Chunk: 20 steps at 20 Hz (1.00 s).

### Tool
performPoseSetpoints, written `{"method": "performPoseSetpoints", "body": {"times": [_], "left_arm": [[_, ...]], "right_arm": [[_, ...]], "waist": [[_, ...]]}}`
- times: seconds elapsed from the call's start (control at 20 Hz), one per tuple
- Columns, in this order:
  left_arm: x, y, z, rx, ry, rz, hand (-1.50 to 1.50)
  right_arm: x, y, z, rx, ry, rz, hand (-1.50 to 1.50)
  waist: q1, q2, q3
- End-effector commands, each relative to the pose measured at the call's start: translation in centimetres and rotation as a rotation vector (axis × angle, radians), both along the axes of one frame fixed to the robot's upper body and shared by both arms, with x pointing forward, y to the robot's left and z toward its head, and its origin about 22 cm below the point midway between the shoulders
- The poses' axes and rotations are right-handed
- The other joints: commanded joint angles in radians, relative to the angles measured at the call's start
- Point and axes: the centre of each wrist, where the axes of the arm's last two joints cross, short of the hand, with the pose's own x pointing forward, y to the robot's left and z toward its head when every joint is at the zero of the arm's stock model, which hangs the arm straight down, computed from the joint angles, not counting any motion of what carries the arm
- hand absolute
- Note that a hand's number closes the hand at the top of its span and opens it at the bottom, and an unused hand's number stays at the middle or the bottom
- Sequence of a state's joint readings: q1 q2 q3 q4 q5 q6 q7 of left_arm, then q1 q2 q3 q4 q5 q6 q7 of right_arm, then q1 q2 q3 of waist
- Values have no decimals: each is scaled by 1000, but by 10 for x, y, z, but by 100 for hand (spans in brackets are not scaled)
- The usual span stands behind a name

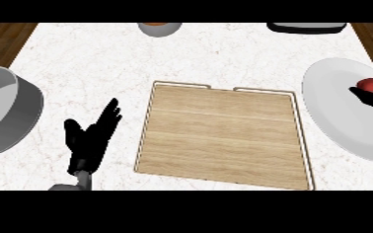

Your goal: Pick the bell pepper from the tray and place it in the plate

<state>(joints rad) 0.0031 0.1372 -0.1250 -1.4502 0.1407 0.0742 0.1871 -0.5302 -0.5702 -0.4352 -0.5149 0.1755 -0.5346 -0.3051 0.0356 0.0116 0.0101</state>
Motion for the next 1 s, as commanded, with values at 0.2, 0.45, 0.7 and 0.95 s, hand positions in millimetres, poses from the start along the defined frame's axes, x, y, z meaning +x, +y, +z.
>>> {"method": "performPoseSetpoints", "body": {"times": [0.2, 0.45, 0.7, 0.95], "left_arm": [[6, 5, 7, 2, 64, 0, 0], [-8, -4, 5, -9, 48, 28, 0], [-4, -8, -3, -15, 67, 46, 0], [-4, 10, 2, 4, 79, 44, 0]], "right_arm": [[-26, -42, 9, 132, -272, -26, -150], [-73, -58, -25, 234, -265, 49, -150], [-95, -82, -5, 257, -226, 202, -150], [-141, -70, -36, 288, -187, 272, -150]], "waist": [[-21, -3, -6], [-33, -11, -8], [-41, -13, -10], [-50, -16, -12]]}}
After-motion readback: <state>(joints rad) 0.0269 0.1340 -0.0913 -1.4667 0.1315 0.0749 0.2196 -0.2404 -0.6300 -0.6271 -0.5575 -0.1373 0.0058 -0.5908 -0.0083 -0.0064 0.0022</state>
